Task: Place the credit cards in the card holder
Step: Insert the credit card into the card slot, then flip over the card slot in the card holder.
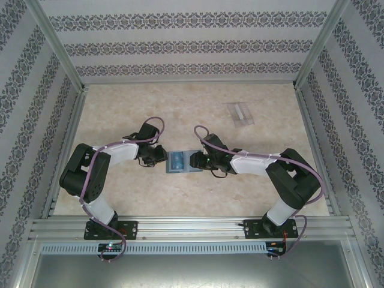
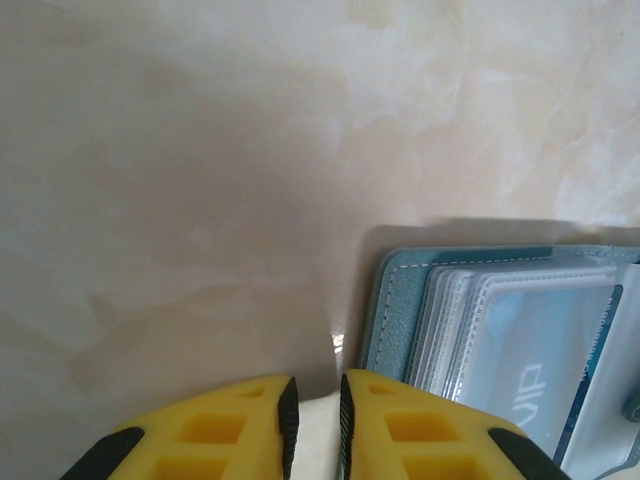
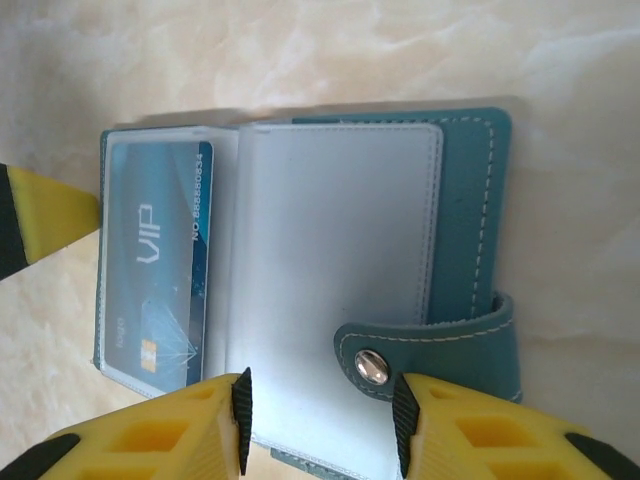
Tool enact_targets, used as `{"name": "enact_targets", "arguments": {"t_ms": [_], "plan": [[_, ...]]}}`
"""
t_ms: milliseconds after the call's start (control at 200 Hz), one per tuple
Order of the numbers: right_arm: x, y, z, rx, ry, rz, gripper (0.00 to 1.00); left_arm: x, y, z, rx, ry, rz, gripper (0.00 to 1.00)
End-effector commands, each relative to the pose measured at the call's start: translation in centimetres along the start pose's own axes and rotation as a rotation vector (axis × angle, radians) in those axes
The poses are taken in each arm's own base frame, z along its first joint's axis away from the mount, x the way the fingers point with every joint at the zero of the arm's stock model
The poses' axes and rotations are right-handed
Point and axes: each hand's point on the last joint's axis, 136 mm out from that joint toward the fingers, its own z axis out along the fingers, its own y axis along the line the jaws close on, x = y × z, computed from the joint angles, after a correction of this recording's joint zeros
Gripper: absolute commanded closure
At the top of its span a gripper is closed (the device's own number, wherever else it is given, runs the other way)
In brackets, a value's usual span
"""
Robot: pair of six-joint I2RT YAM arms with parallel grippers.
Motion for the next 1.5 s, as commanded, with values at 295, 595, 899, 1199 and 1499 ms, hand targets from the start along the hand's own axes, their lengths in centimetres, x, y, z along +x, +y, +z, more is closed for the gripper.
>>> {"name": "enact_targets", "arguments": {"t_ms": [295, 595, 899, 1199, 1499], "plan": [[1.7, -0.8, 0.5, 0.082, 0.017, 0.018, 0.54, 1.7, -2.3, 2.9, 0.114, 0.078, 0.052, 0.76], [2.3, -1.6, -0.1, 0.131, -0.012, 0.022, 0.53, 1.6, -2.3, 2.9, 0.104, 0.081, 0.059, 0.76], [2.2, 0.1, 0.7, 0.081, 0.01, -0.001, 0.54, 1.9, -2.1, 3.0, 0.106, 0.088, 0.05, 0.76], [1.6, 1.4, 0.6, 0.061, 0.001, -0.038, 0.6, 2.0, -2.1, 3.0, 0.11, 0.086, 0.047, 0.76], [1.0, 2.4, 0.3, 0.056, -0.007, -0.077, 0.67, 1.8, -2.3, 3.0, 0.114, 0.091, 0.052, 0.76]]}}
